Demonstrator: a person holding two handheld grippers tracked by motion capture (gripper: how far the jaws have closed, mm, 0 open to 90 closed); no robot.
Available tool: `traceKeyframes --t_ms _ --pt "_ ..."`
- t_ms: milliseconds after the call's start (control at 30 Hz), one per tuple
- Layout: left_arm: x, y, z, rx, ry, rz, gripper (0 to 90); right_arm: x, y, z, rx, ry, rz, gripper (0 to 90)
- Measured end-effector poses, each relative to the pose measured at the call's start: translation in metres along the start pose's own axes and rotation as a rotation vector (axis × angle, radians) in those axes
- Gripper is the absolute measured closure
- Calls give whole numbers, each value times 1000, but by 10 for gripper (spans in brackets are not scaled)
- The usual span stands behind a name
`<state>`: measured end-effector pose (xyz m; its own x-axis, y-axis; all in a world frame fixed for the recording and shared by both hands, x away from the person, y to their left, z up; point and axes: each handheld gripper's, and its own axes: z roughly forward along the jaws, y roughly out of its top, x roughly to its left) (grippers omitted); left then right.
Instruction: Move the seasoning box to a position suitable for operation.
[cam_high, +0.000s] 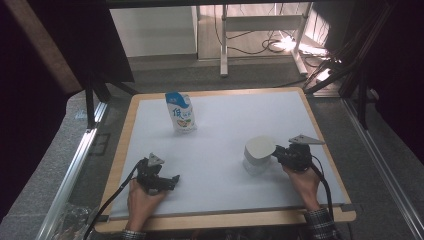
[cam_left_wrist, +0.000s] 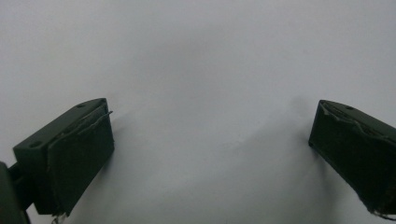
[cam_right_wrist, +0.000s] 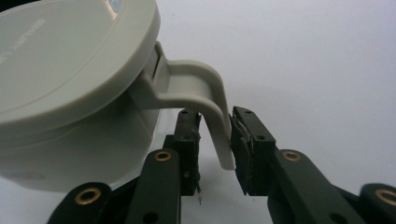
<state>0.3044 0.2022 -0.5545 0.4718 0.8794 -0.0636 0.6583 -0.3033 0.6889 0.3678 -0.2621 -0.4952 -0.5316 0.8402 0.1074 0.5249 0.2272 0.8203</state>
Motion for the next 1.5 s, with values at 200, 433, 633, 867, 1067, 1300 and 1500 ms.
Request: traceKeyframes --t_ms 200,433,633,867,1067,1300,1500 --pt "0 0 0 0 0 0 0 -1 2 -10 6 26 -16 707" --pt "0 0 0 0 0 0 0 3 5 -20 35 -25 -64 641" --pt "0 0 0 0 0 0 0 1 11 -29 35 1 -66 642" --pt "0 0 0 0 0 0 0 -2 22 -34 37 35 -68 798" --pt "0 0 0 -1 0 -1 0 -4 31 -38 25 43 -72 883" --pt "0 0 0 -6 0 -7 0 -1 45 -41 12 52 -92 894" --pt "0 0 0 -2 -1 3 0 3 55 -42 3 80 -101 894"
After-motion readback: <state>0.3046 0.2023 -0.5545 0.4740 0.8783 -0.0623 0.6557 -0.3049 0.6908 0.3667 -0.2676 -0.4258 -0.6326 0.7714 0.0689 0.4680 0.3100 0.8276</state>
